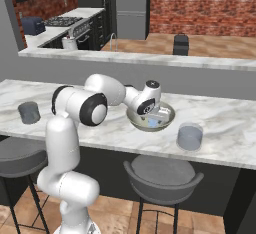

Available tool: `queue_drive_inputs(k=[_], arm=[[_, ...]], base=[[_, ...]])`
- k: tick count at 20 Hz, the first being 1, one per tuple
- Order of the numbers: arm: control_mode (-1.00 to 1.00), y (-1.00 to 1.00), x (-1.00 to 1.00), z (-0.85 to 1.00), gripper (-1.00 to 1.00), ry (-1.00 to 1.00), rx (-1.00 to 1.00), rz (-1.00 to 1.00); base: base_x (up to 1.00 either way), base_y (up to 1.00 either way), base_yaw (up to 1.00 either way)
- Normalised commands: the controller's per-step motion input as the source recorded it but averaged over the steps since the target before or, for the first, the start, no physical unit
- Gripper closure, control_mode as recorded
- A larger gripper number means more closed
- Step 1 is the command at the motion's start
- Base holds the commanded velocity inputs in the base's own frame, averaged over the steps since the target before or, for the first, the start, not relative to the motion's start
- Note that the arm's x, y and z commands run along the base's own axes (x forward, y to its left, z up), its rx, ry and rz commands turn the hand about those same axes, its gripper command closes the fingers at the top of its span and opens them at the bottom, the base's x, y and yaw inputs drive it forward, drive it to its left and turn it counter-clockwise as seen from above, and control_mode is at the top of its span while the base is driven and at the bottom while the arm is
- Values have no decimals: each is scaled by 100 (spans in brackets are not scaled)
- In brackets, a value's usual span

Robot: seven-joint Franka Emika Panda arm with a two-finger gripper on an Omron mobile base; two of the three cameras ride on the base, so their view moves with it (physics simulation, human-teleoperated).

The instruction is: There are four ice cubes in the ice bowl. Place two ice cubes in each glass of water.

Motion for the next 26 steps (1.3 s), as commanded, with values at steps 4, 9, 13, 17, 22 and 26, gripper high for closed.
queue_drive_inputs(k=[4, 9, 13, 17, 22, 26], arm=[[-100, -1, 3, -9, -100, -7, 0, 5], [-100, 0, 0, -20, -100, -2, 0, 5], [-100, -15, 0, -28, -100, -2, 0, 6], [-100, -22, 0, -24, -100, -5, 0, 6], [-100, -24, 0, -22, -100, -2, 0, 5], [-100, -20, 0, -19, 100, 0, 0, 5]], base=[[0, 0, 0], [0, 0, 0], [0, 0, 0], [0, 0, 0], [0, 0, 0], [0, 0, 0]])
